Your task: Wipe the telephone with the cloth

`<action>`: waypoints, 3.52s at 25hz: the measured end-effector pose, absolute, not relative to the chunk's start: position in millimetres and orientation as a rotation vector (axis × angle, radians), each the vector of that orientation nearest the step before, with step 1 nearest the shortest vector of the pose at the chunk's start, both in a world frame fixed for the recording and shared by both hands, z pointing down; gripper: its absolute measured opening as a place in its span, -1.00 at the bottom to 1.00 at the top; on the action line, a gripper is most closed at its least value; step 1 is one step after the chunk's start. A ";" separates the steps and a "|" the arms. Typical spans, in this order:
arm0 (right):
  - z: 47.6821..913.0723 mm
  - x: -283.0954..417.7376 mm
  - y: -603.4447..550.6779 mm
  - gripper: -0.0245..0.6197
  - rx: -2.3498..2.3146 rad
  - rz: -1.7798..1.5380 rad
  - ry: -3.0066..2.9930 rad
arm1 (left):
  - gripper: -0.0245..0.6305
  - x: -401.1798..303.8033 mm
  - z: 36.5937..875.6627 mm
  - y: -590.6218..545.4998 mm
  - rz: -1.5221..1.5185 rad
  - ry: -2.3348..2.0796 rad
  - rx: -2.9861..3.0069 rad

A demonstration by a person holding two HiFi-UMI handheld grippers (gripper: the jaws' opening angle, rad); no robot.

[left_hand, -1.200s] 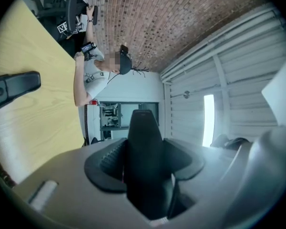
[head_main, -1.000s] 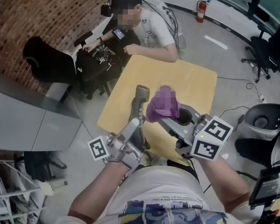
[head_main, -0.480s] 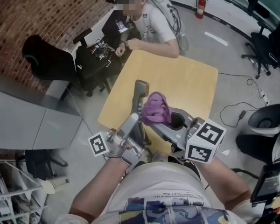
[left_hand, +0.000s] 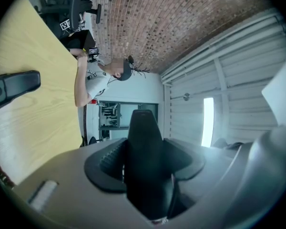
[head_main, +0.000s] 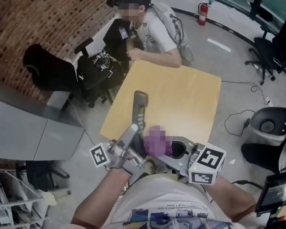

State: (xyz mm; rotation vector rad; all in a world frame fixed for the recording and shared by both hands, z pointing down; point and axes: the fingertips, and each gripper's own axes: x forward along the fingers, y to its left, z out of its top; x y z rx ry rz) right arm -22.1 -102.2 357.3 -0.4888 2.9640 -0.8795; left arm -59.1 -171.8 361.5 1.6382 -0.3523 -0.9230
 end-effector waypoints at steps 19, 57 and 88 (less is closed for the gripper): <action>336.5 0.9 -176.4 -0.55 -0.688 -0.797 2.882 | -0.15 -38.9 363.3 -170.4 -0.907 -0.338 1.628; 342.3 -16.2 -107.4 -0.55 -0.489 -0.849 2.974 | -0.15 -55.4 389.3 -172.2 -0.762 -0.559 1.734; 427.6 61.3 -129.5 -0.55 -1.095 -0.882 3.123 | -0.15 -125.9 583.2 -207.3 0.328 -1.397 1.872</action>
